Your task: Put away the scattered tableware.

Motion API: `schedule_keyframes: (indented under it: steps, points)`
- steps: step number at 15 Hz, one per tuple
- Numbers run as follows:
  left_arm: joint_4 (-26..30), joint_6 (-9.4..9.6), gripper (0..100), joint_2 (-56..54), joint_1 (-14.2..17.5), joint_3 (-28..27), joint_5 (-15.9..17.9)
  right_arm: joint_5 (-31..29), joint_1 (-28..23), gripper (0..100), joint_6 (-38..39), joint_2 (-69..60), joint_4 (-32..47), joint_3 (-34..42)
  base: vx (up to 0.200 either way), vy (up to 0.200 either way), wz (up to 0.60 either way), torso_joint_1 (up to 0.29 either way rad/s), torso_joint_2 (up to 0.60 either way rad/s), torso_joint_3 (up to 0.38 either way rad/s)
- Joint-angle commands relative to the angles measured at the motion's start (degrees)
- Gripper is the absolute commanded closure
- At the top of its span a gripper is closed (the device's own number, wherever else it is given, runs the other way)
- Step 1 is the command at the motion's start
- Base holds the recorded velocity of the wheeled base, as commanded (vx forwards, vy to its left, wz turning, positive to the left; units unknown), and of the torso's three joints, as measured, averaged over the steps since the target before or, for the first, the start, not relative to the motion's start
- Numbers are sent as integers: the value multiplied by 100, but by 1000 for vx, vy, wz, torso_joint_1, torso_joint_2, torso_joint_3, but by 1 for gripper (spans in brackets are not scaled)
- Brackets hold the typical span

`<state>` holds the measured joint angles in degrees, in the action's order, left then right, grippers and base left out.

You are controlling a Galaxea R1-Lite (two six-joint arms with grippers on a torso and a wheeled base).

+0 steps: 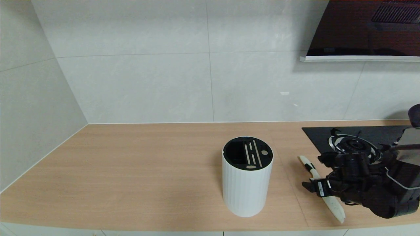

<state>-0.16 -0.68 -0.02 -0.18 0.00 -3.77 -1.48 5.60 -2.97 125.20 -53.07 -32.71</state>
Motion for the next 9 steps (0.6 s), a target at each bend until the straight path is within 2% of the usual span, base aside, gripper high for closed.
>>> schedule_keyframes:
  steps: [1, 9]
  points:
    - [-2, -2, 0, 2, 1, 0, -1, -2, -94, 0, 87, 268, -2, -148, 0, 0, 0, 0, 0, 0]
    - [-2, -2, 0, 2, 1, 0, -1, -99, -138, 0, 174, 514, -266, -298, 0, 0, 0, 0, 0, 0]
